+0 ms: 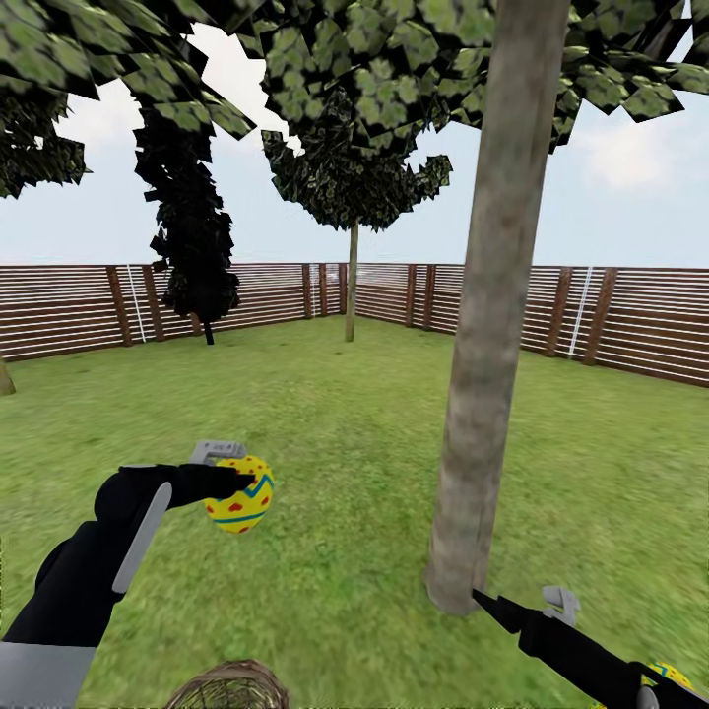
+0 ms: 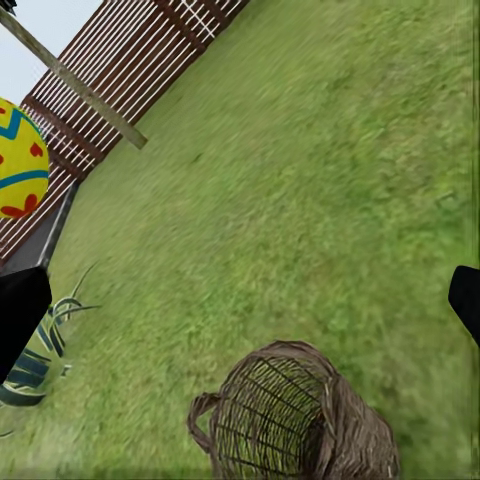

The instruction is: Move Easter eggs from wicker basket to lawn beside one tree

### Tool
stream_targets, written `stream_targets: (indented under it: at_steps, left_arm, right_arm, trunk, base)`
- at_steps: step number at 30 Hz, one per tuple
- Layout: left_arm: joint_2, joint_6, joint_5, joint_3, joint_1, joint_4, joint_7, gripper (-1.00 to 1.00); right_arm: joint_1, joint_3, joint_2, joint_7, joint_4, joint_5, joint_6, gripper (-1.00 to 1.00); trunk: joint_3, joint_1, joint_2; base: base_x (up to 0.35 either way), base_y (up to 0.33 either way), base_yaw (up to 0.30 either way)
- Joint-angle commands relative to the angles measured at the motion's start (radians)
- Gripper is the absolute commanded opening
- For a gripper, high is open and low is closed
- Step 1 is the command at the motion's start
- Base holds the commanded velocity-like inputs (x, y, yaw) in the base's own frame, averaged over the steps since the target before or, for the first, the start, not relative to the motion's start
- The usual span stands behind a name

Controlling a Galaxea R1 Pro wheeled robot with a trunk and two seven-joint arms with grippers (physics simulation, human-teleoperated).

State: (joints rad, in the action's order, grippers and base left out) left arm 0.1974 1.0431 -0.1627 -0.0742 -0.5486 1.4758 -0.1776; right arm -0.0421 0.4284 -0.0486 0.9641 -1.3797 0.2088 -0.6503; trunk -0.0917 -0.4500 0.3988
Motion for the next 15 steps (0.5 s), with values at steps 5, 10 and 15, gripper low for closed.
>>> stream_targets:
  at_steps: [5, 10, 15]
  left_arm:
    - [0.002, 0.004, -0.006, -0.001, -0.001, -0.007, 0.002, -1.00]
    - [0.002, 0.004, -0.006, -0.001, -0.001, -0.007, 0.002, -1.00]
    - [-0.004, 0.004, -0.005, -0.002, -0.001, -0.012, 0.002, -1.00]
  right_arm:
    - [0.001, 0.001, -0.010, 0.001, 0.016, 0.003, 0.009, 1.00]
    - [0.001, 0.001, -0.010, 0.001, 0.016, 0.003, 0.009, 1.00]
    - [-0.001, 0.001, -0.014, 0.002, 0.021, 0.007, 0.013, 1.00]
  trunk:
    - [0.001, 0.000, 0.001]
    - [0.001, 0.000, 0.001]
    - [0.001, 0.000, 0.001]
  base:
    - [-0.158, 0.000, 0.000]
    - [-0.159, 0.000, 0.000]
    - [-0.174, 0.000, 0.000]
